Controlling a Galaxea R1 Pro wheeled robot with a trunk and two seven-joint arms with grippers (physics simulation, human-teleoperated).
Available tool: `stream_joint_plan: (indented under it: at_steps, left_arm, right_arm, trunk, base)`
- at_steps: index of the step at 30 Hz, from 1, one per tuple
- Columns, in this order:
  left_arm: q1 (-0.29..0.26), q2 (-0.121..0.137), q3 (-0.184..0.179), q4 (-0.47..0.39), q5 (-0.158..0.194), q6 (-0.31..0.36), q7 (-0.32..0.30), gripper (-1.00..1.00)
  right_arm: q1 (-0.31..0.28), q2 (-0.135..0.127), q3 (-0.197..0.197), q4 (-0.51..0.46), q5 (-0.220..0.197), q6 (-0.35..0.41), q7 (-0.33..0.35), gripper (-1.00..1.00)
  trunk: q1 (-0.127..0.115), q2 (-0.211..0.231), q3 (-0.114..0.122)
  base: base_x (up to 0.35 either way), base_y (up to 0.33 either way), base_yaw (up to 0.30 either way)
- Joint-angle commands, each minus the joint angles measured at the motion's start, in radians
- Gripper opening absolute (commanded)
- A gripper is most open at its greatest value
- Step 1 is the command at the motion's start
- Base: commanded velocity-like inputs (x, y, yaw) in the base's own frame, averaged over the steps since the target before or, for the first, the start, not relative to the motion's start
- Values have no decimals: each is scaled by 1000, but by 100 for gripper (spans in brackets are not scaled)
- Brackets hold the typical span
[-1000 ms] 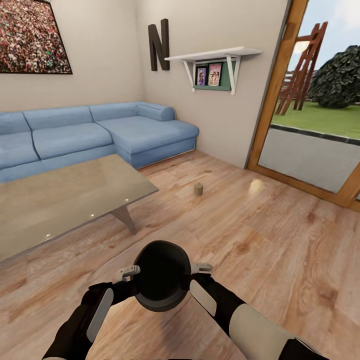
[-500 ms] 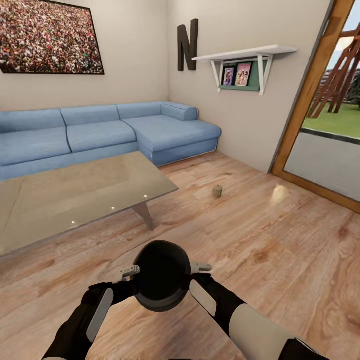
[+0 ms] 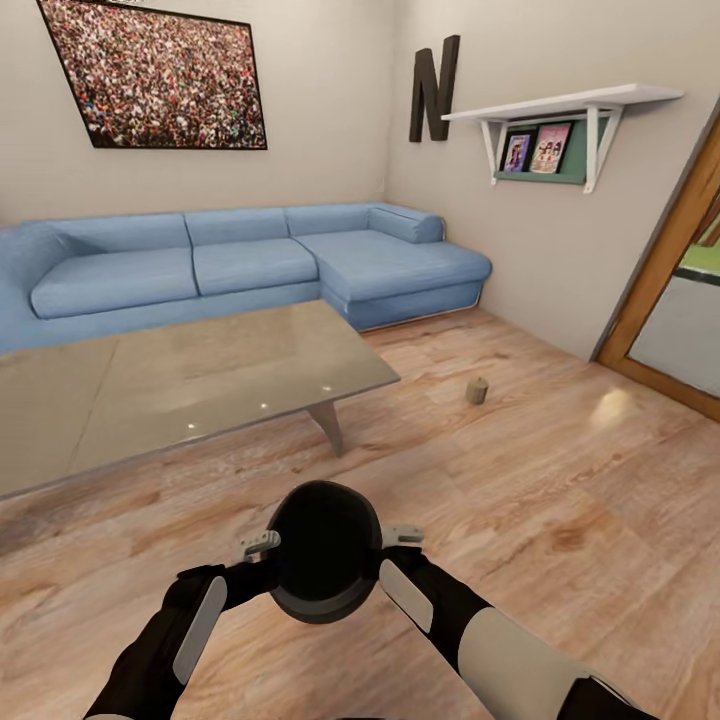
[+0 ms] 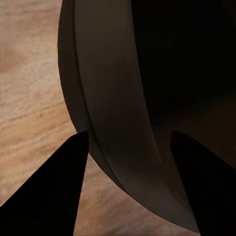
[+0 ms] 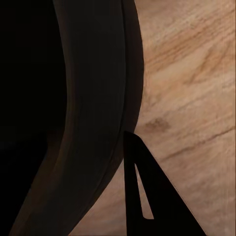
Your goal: Place each of the two pumpkins and all three candles from the living room inside a cabinet in the living room (use any cabinet), then make sure every cabinet is closed, and position the cauldron so it is next to a table in the living room.
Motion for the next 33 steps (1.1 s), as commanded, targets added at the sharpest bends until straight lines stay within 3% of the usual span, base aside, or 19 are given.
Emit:
stream_joint_plan:
  at_steps: [1, 33]
  left_arm:
    - [1, 2, 1, 1, 1, 0, 2, -100]
    - [1, 2, 1, 1, 1, 0, 2, -100]
  right_arm:
    - [-1, 0, 2, -20, 4, -43, 88, -100]
    - [-1, 0, 2, -20, 4, -43, 88, -100]
  trunk:
    - [0, 0, 0]
    - [0, 0, 0]
  base:
    - [0, 0, 287]
    - [0, 0, 287]
